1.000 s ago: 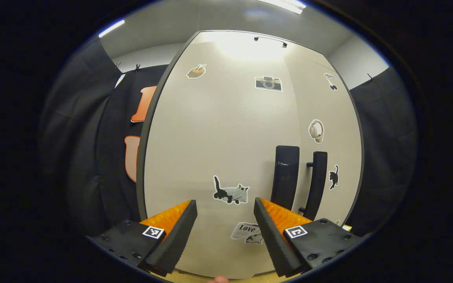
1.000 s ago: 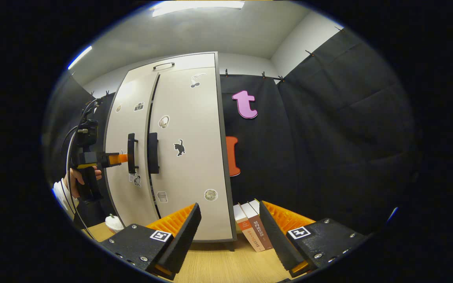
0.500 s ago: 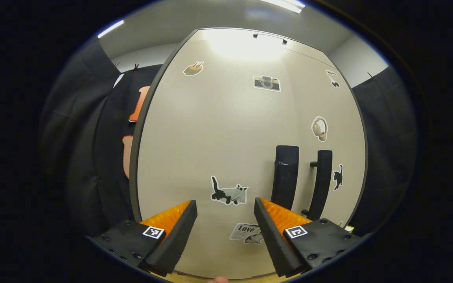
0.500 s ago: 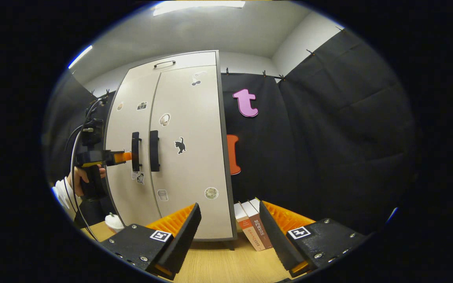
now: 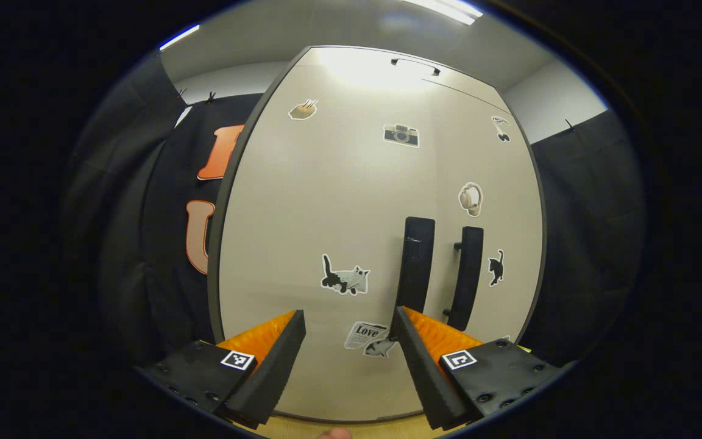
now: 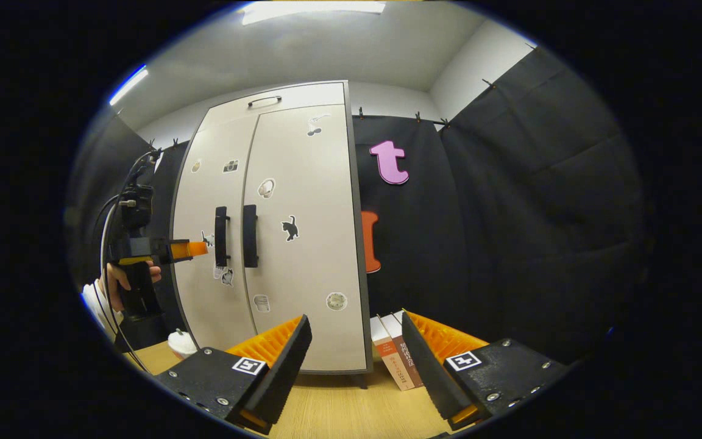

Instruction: Grab one shoe with the right hand and put it into the shoe cabinet, grab the other shoe with the left hand and put it into the shoe cabinet; then close the right door with the right hand and the left door with the left hand.

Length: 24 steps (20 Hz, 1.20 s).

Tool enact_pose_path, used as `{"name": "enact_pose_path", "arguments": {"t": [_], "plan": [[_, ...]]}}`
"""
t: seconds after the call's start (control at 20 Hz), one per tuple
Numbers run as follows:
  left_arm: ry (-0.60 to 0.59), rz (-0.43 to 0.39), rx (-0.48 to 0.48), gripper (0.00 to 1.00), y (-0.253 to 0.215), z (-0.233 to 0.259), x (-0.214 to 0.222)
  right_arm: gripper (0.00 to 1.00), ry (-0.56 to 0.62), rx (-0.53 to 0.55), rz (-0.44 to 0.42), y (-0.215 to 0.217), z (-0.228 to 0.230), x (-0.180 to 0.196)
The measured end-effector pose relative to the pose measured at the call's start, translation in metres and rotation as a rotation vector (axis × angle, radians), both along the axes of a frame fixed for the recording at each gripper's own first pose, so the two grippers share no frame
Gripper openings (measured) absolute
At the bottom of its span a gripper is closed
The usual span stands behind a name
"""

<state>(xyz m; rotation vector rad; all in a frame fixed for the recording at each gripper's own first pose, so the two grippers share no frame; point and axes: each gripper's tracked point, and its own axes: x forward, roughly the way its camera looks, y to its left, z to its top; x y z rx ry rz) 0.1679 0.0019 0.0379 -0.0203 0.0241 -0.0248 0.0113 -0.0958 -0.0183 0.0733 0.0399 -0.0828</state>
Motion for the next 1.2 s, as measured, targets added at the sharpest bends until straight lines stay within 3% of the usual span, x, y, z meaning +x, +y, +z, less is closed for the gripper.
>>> {"name": "enact_pose_path", "arguments": {"t": [0.3, 0.6, 1.2], "plan": [[-0.037, 0.004, 0.006, 0.96, 0.003, 0.008, -0.064, 0.92, 0.009, 0.01, 0.035, 0.011, -0.004, -0.009], [-0.036, 0.064, 0.034, 0.96, 0.022, -0.016, -0.124, 0.92, 0.015, 0.023, 0.075, 0.026, -0.009, -0.011], [0.025, 0.13, 0.0, 0.96, 0.036, -0.069, -0.196, 0.92, 0.024, 0.013, 0.079, 0.038, -0.019, -0.023]]}}
